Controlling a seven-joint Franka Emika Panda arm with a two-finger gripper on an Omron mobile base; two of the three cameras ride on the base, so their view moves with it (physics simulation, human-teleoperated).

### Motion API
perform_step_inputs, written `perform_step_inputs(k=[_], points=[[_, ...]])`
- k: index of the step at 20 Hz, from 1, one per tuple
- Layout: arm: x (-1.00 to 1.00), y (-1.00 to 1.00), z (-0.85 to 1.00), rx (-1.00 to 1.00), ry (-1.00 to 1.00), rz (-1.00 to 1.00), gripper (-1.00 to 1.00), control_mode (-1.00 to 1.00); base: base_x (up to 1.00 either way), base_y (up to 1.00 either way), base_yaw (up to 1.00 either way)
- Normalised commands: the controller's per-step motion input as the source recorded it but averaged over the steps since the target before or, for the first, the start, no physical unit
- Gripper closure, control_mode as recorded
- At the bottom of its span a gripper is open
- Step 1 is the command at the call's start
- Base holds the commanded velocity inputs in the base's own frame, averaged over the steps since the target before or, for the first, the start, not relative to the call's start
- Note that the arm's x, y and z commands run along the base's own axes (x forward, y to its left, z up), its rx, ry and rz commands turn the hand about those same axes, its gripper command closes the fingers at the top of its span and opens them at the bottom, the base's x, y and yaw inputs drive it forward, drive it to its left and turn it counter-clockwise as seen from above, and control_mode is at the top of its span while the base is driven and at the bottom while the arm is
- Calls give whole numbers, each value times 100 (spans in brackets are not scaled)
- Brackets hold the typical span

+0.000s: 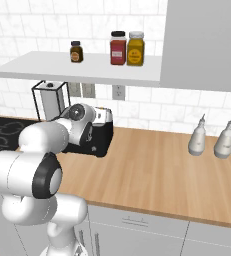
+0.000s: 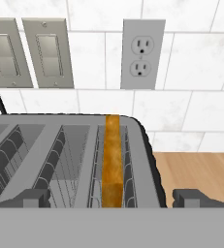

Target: Start the toaster. Once the lever pops up, take the bread to the plate on the dining counter.

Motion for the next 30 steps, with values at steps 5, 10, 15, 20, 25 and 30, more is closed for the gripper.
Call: perform_step_inputs(k=[5,10,15,20,25,30], points=[[0,0,0,0,0,0,-100,-100,0,0,0],[0,0,0,0,0,0,-100,-100,0,0,0],[0,0,0,0,0,0,-100,-100,0,0,0],[0,0,0,0,0,0,-100,-100,0,0,0],[0,0,0,0,0,0,-100,-100,0,0,0],[0,0,0,0,0,0,-100,-100,0,0,0]])
